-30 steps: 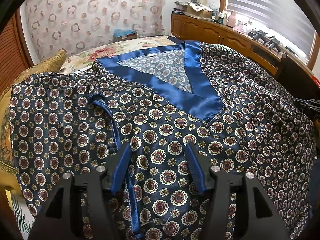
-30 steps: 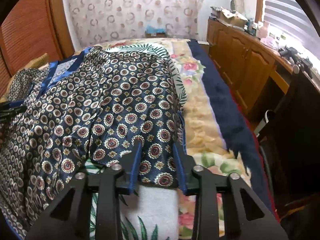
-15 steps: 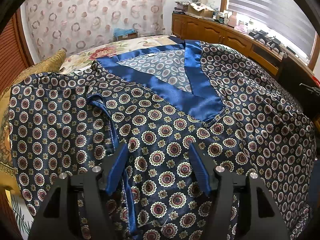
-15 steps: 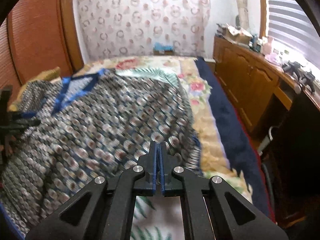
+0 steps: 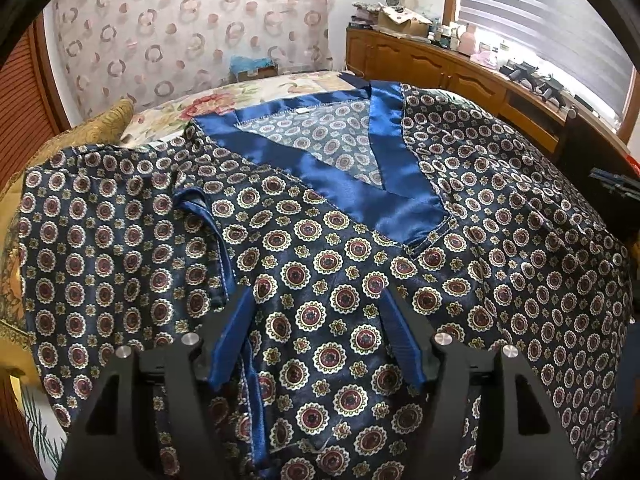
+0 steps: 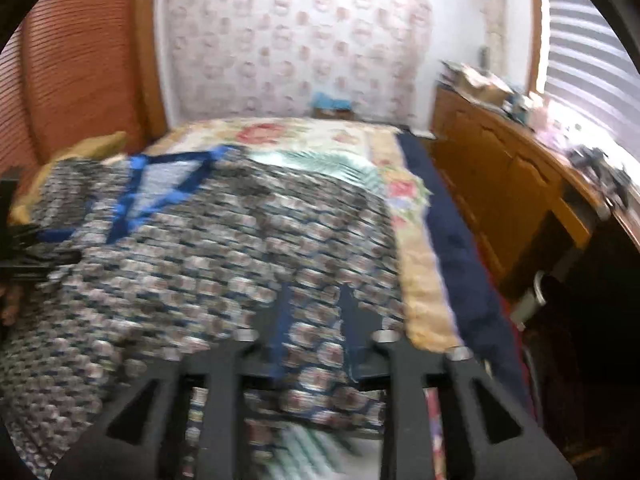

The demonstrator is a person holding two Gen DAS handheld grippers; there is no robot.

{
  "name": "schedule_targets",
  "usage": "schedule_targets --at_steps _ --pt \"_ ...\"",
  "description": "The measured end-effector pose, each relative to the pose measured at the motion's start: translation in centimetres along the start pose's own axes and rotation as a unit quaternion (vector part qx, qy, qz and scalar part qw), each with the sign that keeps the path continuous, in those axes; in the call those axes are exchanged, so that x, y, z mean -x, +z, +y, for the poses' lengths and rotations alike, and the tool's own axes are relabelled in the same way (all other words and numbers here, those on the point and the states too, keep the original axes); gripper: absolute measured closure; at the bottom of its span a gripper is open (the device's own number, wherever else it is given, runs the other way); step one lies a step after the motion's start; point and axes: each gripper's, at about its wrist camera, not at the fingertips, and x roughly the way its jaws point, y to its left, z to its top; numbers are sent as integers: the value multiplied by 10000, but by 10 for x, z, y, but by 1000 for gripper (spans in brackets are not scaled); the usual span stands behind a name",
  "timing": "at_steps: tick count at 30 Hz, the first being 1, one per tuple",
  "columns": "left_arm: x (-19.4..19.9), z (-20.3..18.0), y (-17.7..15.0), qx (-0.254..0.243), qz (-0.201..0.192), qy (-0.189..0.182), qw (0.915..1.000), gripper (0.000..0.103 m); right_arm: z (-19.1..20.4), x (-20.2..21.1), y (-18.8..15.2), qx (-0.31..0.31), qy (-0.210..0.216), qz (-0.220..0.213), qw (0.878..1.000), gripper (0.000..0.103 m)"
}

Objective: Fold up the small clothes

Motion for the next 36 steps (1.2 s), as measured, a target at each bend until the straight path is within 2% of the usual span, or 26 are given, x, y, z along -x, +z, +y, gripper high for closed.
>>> schedule_targets --at_steps 4,8,10,11,14,16,18,21,25,30,33,36 --pt "20 -1 2 65 -362 0 9993 38 -34 -14 -15 -457 -33 388 9982 52" --pt "42 -8 7 89 -691 -83 9975 38 -53 -26 -29 -874 311 725 9930 53" --pt "51 -12 10 108 -861 -28 9962 38 -56 -24 -32 -990 543 695 9912 64" --pt "55 -14 11 95 -913 -20 9958 38 -57 -24 -32 -1007 576 685 9909 65" --pt "64 -23 14 45 -1019 -109 9947 38 -57 -18 -33 -883 417 560 9936 76" --pt "68 -27 15 15 -1044 -181 9944 38 -57 -15 -32 -829 265 482 9950 93" --pt "72 -29 15 -24 -1068 -265 9939 38 -56 -12 -33 -727 148 422 9963 99" --pt "78 -33 13 -75 -1149 -378 9926 38 -53 -6 -30 -637 128 273 9975 102" --pt "77 -37 11 -91 -1128 -341 9930 38 -39 7 -17 -490 214 -57 9986 103" --pt "77 -37 6 -55 -1129 -471 9925 38 5 21 12 10 544 -438 9976 103" --pt "79 -38 3 -81 -1145 -546 9919 38 37 19 21 318 843 -438 9950 103" --pt "82 -38 0 -85 -1163 -566 9916 38 69 7 20 535 1158 -250 9915 103"
